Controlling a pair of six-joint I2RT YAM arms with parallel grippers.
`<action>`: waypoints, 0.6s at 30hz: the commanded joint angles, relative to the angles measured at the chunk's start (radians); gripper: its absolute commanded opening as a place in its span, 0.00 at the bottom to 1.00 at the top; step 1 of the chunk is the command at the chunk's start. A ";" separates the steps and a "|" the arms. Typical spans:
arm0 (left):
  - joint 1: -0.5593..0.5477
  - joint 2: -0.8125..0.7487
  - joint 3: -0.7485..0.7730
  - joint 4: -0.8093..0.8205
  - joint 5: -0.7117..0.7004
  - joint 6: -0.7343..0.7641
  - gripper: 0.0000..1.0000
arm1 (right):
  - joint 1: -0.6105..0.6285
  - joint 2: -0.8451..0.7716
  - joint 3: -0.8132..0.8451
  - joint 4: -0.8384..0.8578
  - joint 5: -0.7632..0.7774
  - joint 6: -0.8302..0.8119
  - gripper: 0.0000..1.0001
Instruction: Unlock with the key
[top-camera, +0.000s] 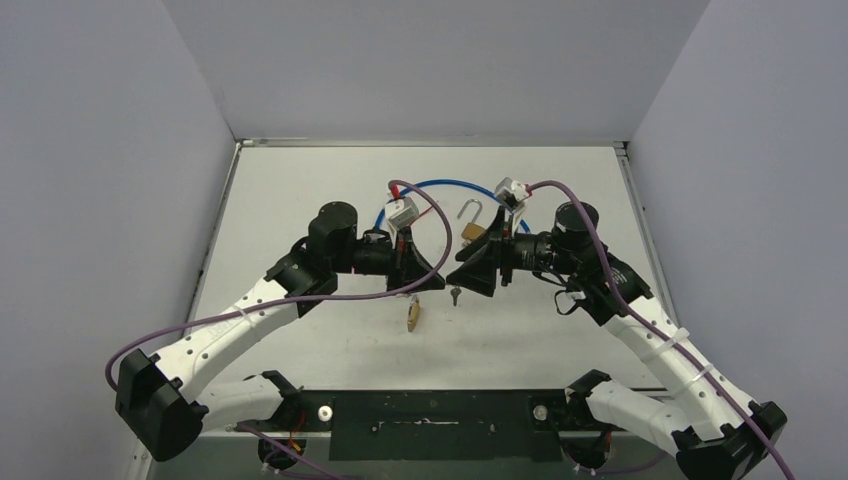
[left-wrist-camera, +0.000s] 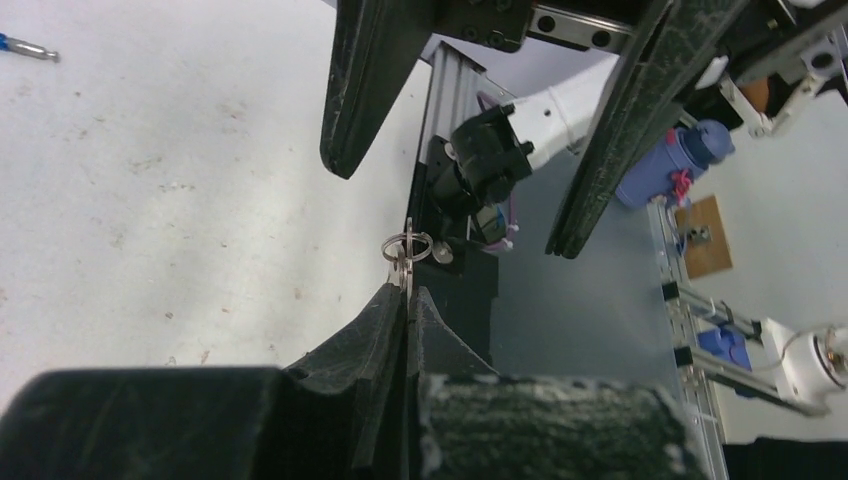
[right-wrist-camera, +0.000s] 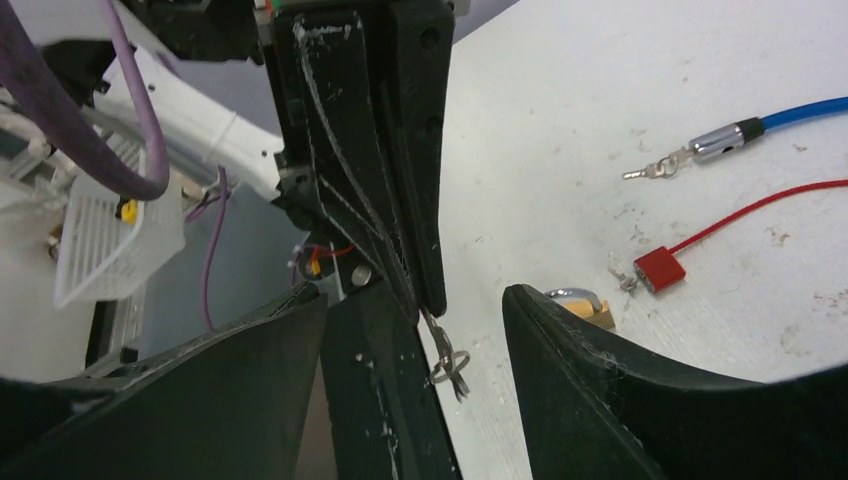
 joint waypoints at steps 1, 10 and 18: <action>0.010 -0.017 0.055 -0.030 0.156 0.089 0.00 | -0.002 -0.001 0.066 -0.127 -0.138 -0.147 0.66; 0.024 -0.004 0.057 0.067 0.244 0.043 0.00 | 0.050 0.046 0.077 -0.175 -0.124 -0.167 0.49; 0.046 0.006 0.060 0.085 0.266 0.030 0.00 | 0.069 0.052 0.081 -0.179 -0.118 -0.173 0.14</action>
